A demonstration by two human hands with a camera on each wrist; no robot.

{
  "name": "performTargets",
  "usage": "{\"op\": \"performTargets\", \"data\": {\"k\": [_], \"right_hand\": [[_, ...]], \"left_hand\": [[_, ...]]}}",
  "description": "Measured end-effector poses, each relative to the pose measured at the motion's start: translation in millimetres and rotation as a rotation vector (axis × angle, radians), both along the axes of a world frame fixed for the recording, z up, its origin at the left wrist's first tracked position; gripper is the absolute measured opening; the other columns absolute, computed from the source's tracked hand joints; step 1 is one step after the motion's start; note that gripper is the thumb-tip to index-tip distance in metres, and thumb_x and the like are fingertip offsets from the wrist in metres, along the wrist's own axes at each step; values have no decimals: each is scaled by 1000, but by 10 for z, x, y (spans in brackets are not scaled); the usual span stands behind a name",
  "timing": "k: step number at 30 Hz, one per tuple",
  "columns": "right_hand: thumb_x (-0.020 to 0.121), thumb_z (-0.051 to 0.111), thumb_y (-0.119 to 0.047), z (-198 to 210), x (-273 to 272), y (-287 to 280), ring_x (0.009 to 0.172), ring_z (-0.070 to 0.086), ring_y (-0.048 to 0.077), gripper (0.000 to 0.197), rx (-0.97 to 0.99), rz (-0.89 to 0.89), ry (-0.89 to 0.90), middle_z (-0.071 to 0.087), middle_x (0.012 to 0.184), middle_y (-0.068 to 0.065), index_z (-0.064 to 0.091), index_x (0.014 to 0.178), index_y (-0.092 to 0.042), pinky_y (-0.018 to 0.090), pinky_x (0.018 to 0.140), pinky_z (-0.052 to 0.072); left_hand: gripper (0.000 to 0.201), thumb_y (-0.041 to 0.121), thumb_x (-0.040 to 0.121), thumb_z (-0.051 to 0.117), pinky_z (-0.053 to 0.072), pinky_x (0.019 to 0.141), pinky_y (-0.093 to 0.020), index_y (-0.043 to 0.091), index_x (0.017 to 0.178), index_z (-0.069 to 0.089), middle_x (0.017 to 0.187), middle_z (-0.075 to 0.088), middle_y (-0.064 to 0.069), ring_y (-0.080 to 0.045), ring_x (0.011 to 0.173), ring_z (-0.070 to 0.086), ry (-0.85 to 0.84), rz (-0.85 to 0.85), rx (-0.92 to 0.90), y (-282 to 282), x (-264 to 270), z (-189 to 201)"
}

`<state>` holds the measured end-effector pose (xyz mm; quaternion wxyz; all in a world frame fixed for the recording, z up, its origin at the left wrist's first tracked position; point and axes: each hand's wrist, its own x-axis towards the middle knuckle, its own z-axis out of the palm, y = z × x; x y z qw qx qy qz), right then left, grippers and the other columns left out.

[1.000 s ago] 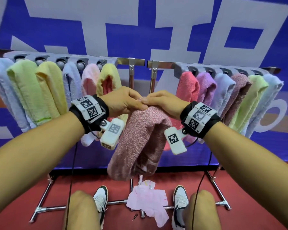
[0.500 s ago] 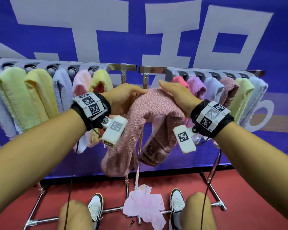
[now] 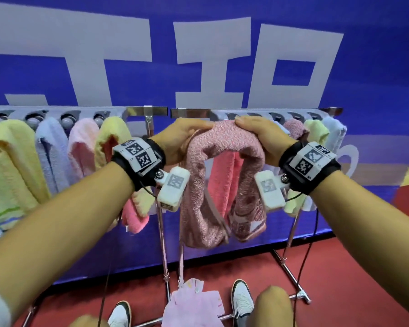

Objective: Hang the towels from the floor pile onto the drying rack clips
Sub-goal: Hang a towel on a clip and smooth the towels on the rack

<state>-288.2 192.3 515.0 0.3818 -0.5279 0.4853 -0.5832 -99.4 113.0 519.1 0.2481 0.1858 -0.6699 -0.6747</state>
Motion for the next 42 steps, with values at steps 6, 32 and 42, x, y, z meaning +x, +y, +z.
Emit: {"op": "performTargets", "data": {"k": [6, 32, 42], "right_hand": [[94, 61, -34, -131, -141, -102, 65, 55, 3, 33, 255, -76, 699, 61, 64, -14, 65, 65, -20, 21, 71, 44], [96, 45, -7, 137, -598, -1056, 91, 60, 26, 18, 288, -437, 340, 66, 109, 16, 62, 92, -14, 41, 97, 47], [85, 61, -14, -5, -648, -1083, 81, 67, 30, 13, 307, -364, -8, 69, 90, 18, 67, 92, -5, 50, 85, 56]], "left_hand": [[19, 18, 96, 52, 49, 73, -36, 1, 97, 62, 80, 67, -12, -24, 66, 64, -380, 57, -106, -167, -139, -314], [17, -1, 95, 53, 55, 70, -26, 9, 93, 67, 86, 70, -6, -14, 73, 65, 222, 389, -45, -1065, -1138, -281], [17, 5, 98, 54, 47, 60, -27, 17, 89, 63, 80, 63, -2, -12, 63, 56, 220, 408, -111, -1254, -1162, -423]]}}
